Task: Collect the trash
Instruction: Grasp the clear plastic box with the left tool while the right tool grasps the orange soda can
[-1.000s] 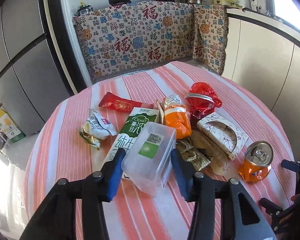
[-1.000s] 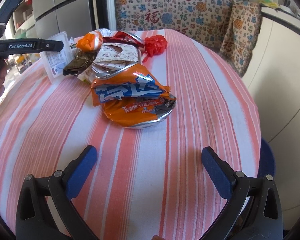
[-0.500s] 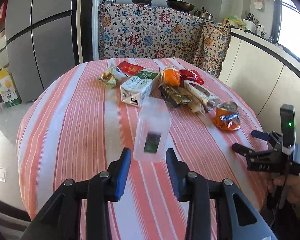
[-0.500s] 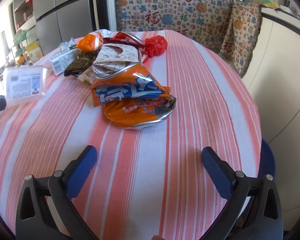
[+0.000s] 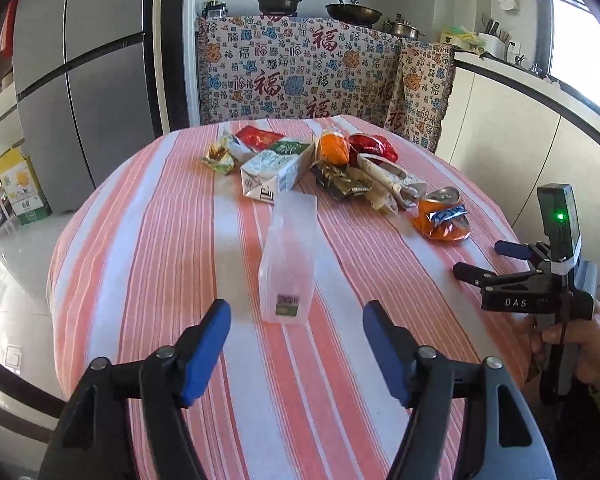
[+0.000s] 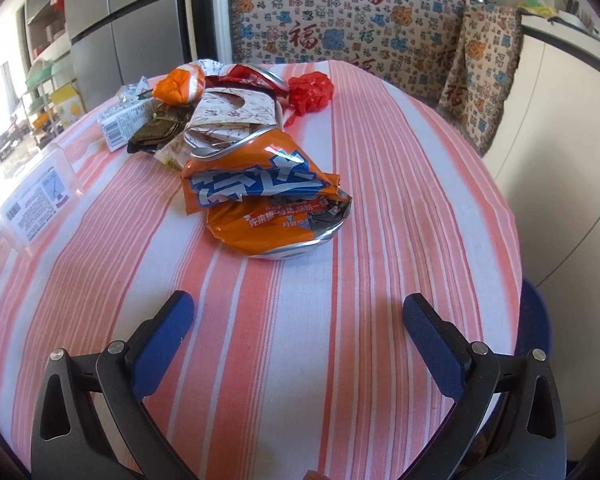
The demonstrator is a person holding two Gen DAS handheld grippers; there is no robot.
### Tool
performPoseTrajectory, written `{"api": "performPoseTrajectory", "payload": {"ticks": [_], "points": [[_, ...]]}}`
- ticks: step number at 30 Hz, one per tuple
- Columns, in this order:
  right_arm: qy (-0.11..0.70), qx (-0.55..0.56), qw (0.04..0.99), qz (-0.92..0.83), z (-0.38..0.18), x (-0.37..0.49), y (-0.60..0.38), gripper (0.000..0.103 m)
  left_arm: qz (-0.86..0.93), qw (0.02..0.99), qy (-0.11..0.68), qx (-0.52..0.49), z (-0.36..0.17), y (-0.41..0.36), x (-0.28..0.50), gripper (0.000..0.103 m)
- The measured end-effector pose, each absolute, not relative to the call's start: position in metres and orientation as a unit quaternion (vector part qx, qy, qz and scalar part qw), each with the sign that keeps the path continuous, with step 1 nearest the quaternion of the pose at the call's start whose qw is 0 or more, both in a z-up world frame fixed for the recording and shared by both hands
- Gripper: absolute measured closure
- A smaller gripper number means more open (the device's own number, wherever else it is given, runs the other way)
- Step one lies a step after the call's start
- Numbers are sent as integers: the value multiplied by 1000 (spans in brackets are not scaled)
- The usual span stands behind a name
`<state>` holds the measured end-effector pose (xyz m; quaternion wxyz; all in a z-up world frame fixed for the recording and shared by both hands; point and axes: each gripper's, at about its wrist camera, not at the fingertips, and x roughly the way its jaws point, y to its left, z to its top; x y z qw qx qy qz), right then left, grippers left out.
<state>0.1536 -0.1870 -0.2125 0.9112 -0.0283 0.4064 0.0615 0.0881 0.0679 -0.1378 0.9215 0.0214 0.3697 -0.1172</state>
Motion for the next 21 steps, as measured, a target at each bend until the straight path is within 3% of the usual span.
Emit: {"api": "performPoseTrajectory", "payload": {"ticks": [5, 10, 15, 21], "points": [[406, -28, 911, 62, -212, 153, -187, 0, -113, 912, 391, 52, -148, 55, 125, 26], [406, -28, 911, 62, -213, 153, -187, 0, -118, 902, 410, -60, -150, 91, 149, 35], [405, -27, 912, 62, -213, 153, -187, 0, -66, 891, 426, -143, -161, 142, 158, 37], [405, -27, 912, 63, -213, 153, -187, 0, -72, 888, 421, -170, -166, 166, 151, 33]]}}
